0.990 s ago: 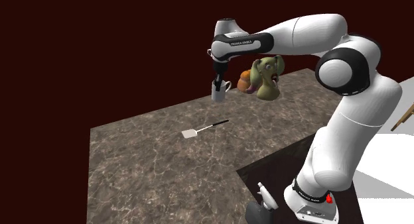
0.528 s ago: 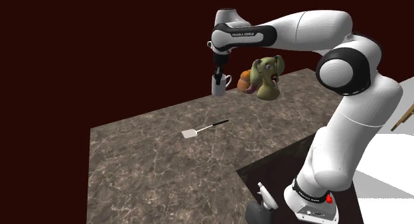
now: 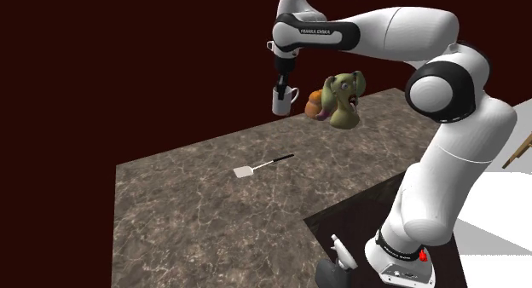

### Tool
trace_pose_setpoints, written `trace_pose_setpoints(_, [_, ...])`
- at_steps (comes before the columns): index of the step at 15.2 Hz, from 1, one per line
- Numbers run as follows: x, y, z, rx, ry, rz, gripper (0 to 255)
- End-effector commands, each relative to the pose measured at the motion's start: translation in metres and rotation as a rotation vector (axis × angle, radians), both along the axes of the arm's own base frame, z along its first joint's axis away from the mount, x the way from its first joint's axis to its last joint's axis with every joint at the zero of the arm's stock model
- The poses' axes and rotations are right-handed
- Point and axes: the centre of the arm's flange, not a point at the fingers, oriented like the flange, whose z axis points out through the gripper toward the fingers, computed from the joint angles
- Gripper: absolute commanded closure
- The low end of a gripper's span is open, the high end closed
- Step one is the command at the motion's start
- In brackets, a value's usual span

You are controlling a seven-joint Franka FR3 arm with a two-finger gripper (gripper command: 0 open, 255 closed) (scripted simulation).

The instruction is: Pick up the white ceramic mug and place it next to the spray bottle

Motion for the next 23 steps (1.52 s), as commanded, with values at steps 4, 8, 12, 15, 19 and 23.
trace_pose_setpoints(4, [0.000,0.000,0.027,0.000,0.000,0.000,255])
trace_pose_setpoints(8, [0.000,0.000,0.048,0.000,0.000,0.000,255])
trace_pose_setpoints(12, [0.000,0.000,0.069,0.000,0.000,0.000,255])
trace_pose_setpoints(15, [0.000,0.000,0.085,0.000,0.000,0.000,255])
trace_pose_setpoints(19, [0.000,0.000,0.105,0.000,0.000,0.000,255])
trace_pose_setpoints(23, [-0.023,0.048,0.105,0.000,0.000,0.000,255])
